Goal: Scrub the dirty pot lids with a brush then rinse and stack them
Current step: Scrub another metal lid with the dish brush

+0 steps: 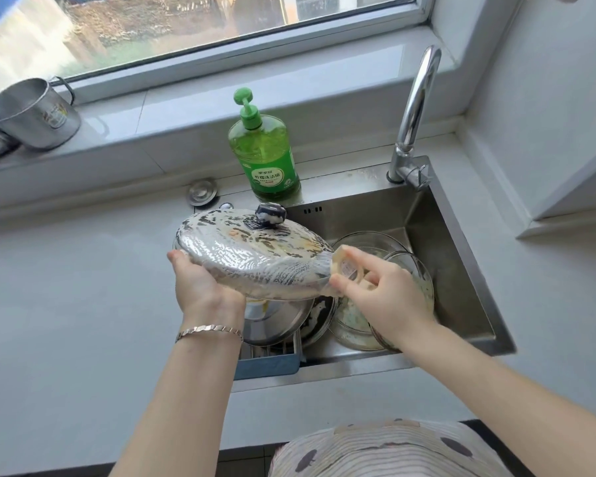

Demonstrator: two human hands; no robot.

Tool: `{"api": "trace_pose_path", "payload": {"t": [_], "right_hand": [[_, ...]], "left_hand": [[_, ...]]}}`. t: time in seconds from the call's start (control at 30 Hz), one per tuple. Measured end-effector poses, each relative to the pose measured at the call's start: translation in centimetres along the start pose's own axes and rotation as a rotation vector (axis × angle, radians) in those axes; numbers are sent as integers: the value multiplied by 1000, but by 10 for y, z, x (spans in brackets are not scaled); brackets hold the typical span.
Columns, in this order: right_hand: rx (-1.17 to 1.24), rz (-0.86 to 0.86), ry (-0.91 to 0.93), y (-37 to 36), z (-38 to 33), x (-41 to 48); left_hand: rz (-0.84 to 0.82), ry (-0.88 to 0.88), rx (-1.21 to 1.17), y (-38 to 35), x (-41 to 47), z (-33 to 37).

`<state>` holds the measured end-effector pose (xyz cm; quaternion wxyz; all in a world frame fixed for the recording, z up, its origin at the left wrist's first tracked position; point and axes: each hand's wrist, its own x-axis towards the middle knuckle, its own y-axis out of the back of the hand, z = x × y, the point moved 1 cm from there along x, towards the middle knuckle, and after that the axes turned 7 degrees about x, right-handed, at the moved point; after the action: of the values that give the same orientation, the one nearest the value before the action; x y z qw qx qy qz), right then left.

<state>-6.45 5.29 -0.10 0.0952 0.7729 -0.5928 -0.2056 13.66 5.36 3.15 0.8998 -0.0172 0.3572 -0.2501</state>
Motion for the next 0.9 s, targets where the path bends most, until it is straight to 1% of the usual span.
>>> {"api": "trace_pose_path", "payload": {"t": [0.13, 0.27, 0.3, 0.33, 0.43, 0.47, 0.6, 0.67, 0.7, 0.77, 0.9], "right_hand": [[51, -117, 97, -7, -12, -25], [101, 8, -76, 11, 10, 9], [102, 14, -83, 12, 12, 11], [108, -7, -59, 11, 11, 9], [188, -159, 27, 4, -6, -13], [192, -157, 24, 7, -4, -11], [215, 42, -117, 28, 16, 26], [188, 15, -67, 29, 13, 21], [166, -49, -29, 27, 8, 14], [161, -160, -24, 26, 3, 5], [156, -38, -100, 37, 10, 30]], "left_hand": [[-62, 27, -37, 5, 2, -1], [-151, 80, -68, 11, -4, -5], [-159, 79, -58, 11, -5, -5], [-170, 75, -43, 11, -6, -4], [-239, 68, -32, 11, -5, -3], [-265, 70, -32, 11, -4, -2], [-306, 73, -34, 13, -5, -3], [-328, 62, -27, 13, -6, -1], [-342, 48, -25, 14, -6, 1], [-391, 31, -12, 14, -6, 6], [-455, 36, 113, 13, -12, 5]]}}
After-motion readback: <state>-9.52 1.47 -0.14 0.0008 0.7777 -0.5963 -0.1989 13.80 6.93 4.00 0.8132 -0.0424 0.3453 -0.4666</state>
